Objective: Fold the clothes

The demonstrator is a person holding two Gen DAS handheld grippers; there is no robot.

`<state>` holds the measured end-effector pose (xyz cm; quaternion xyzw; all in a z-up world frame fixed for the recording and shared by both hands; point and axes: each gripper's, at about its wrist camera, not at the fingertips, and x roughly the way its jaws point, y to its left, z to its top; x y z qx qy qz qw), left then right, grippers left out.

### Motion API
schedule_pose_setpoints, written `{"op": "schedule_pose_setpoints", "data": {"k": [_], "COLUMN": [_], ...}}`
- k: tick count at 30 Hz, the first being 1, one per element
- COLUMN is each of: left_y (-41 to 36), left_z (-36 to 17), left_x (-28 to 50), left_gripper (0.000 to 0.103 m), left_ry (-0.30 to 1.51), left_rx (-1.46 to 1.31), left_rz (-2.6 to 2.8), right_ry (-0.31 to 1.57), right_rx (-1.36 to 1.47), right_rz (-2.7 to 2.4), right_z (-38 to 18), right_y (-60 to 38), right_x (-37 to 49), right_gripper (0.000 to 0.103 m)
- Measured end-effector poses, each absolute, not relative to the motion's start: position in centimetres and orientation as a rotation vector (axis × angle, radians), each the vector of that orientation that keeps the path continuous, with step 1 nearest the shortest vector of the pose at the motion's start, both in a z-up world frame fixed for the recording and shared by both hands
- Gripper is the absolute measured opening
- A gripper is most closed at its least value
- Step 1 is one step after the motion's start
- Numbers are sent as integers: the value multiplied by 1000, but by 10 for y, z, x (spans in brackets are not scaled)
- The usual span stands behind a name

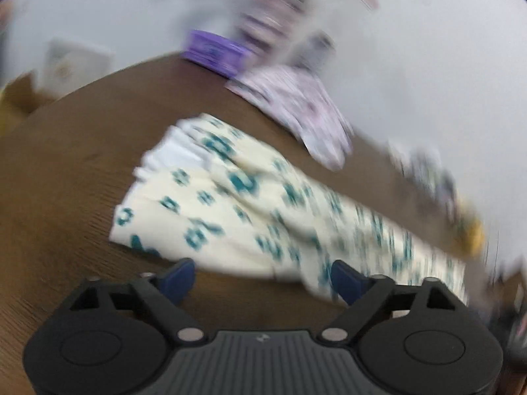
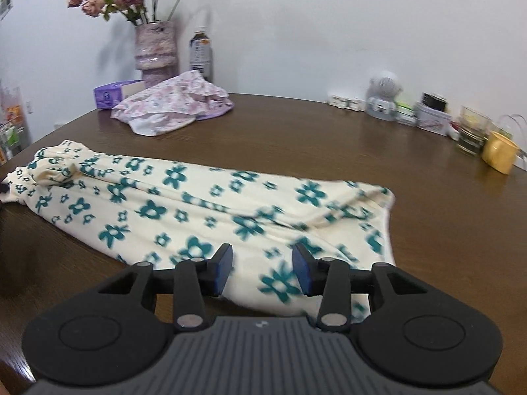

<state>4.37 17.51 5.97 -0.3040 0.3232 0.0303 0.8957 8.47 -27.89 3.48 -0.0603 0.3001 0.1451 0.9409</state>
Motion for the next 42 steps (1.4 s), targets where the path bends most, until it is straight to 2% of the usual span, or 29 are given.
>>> {"op": "schedule_pose_setpoints", "data": {"k": [6,11,13,15,17,19,20,21,22,26,30,37,42], "left_y": [203,215,213,208,202,198,197,196,197,191,172,88,13], "left_z": [49,50,50,48,46,45,44,42,41,42,58,94,85], "left_x": [71,98,104,110,111,113,114,116,117,117,113,92,89], "left_gripper": [91,88,83,70,66,56,39,18,14,9,7,7,7], "left_ry": [494,477,482,483,482,482,486,496,501,501,454,289,263], "left_rx": [-781,-752,-740,-720,-702,-685,-678,-674,-672,-607,-404,283,719], "left_rz": [208,224,216,216,229,253,266,279,288,288,261,151,-2], "right_ry": [626,616,616,615,614,614,614,614,614,611,610,610,605], "right_rx": [-70,-95,-91,-88,-88,-89,-91,-92,-91,-87,-77,-67,-59], "right_rz": [265,263,264,264,264,265,266,266,267,270,274,276,272], "right_z": [22,19,19,19,19,19,19,19,19,19,19,20,20], "right_y": [-296,-292,-292,-292,-291,-290,-290,-290,-290,-291,-293,-294,-295], "right_x": [78,76,77,77,77,77,78,78,78,77,76,76,74], "right_gripper": [40,41,41,41,42,43,43,43,43,43,43,43,43]}}
